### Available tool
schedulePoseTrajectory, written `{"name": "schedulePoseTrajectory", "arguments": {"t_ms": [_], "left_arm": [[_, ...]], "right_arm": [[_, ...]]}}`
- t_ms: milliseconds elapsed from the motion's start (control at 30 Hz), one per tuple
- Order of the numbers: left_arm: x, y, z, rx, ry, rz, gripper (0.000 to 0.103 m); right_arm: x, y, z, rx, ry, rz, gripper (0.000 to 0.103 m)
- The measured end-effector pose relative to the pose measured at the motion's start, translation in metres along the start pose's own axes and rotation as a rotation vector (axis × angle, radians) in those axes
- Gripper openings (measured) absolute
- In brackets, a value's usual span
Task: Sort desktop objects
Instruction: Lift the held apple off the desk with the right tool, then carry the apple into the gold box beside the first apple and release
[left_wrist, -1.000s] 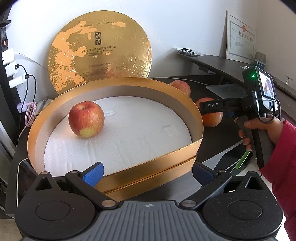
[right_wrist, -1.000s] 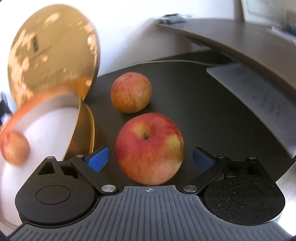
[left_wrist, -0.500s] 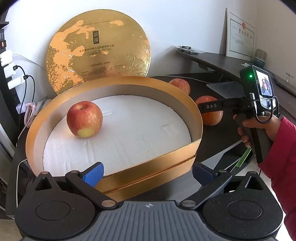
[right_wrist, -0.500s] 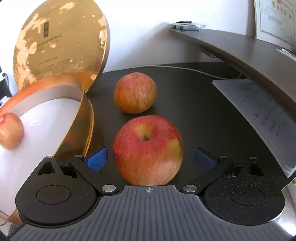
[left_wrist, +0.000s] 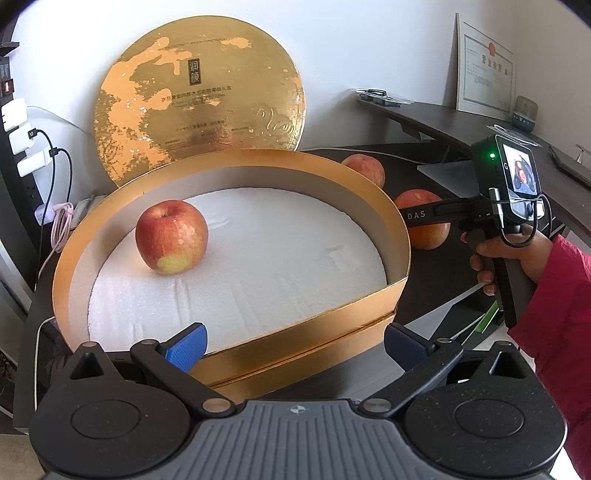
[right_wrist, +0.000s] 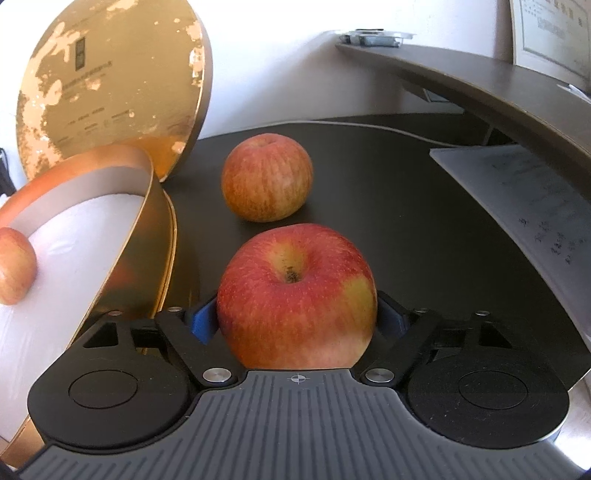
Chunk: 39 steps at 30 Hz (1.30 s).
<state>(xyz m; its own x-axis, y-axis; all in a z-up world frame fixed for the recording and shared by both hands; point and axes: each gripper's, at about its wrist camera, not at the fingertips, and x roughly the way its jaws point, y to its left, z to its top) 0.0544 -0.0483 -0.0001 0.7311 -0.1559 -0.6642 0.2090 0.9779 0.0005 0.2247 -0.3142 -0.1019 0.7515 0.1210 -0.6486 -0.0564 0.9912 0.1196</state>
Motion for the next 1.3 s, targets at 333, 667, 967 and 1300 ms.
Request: {"name": "schedulePoseTrajectory", "arguments": {"t_ms": [333,667,967,1300], "left_arm": [[-0.015,0.008,-0.007,-0.017,-0.029,-0.003,0.102],[-0.037,0.022,-0.018,-0.04,-0.093,-0.044,0.102],[-0.047,0.051,-0.03,-0.087,-0.128,-0.041,0.102],[-0.044,0.087,-0.036,-0.139,-0.147,-0.06,0.102]], "right_arm": [[-0.01,-0.004,-0.002,0.034,-0.016,-0.065,0.084],[-0.066,0.015,0.022,-0.031,-0.13,-0.111,0.084],[-0.092,0.08,0.041,-0.105,-0.173,-0.011,0.084],[-0.058,0.166,0.043,-0.214,-0.086,0.068,0.084]]}}
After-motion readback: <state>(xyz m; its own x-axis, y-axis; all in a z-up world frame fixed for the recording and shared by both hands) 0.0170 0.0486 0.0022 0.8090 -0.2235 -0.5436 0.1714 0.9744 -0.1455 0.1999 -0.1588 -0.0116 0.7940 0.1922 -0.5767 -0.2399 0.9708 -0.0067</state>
